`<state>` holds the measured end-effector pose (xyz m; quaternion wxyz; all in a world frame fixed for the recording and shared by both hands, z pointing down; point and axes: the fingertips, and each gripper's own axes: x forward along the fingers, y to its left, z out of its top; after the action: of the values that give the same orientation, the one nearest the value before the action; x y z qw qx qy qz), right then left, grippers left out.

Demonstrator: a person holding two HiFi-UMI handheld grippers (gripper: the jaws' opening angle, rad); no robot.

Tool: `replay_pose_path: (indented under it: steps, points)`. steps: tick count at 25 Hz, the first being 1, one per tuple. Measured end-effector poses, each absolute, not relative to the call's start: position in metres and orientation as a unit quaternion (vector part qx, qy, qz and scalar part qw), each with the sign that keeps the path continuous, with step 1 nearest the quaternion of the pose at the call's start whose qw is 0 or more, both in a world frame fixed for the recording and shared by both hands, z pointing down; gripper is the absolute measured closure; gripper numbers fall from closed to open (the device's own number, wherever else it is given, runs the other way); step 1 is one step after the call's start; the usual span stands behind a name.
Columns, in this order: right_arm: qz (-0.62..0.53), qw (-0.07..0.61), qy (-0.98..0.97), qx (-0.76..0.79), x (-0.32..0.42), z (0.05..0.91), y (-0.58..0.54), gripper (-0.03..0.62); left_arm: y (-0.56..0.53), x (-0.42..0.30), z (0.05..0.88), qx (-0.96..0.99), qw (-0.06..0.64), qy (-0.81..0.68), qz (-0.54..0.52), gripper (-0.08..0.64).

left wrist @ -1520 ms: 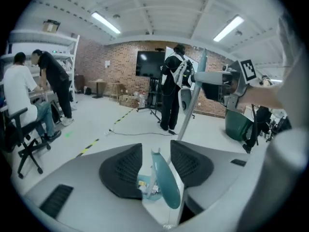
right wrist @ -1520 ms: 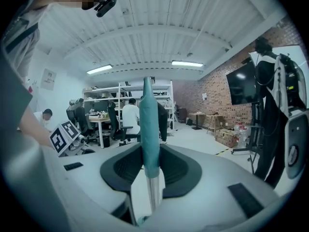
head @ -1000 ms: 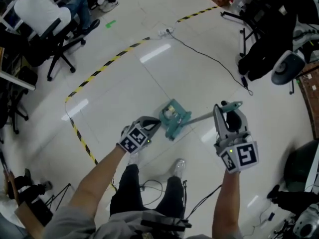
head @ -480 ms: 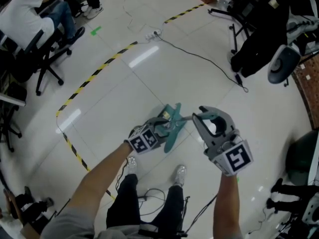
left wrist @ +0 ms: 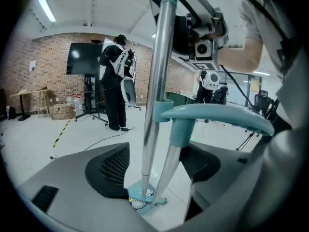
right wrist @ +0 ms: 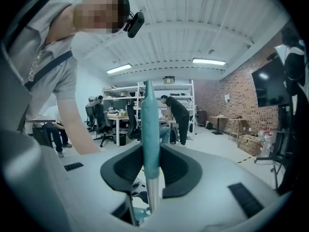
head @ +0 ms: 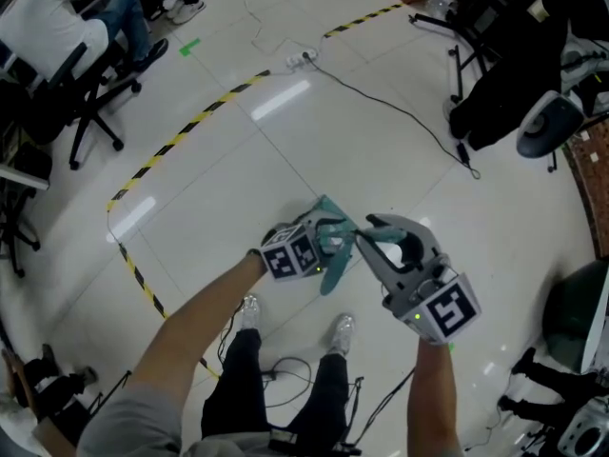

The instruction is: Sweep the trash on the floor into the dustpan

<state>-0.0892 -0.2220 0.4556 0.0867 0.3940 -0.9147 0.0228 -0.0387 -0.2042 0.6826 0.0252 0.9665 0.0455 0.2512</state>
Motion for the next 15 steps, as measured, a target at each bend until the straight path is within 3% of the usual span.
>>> replay_pose_path:
  steps: [7,9,15]
  points:
    - [0.071,0.055,-0.919,0.385,-0.081,0.459,-0.215,0.492,-0.194,-0.033,0.681,0.963,0.028,0.096,0.249,0.241]
    - [0.084,0.049,-0.917,0.386,-0.080,0.460,-0.213,0.489,-0.191,-0.031,0.680,0.962,0.027,0.107,0.251,0.294]
    - [0.076,0.029,-0.916,0.394,-0.079,0.455,-0.216,0.488,-0.189,-0.033,0.682,0.961,0.042,0.101,0.252,0.308]
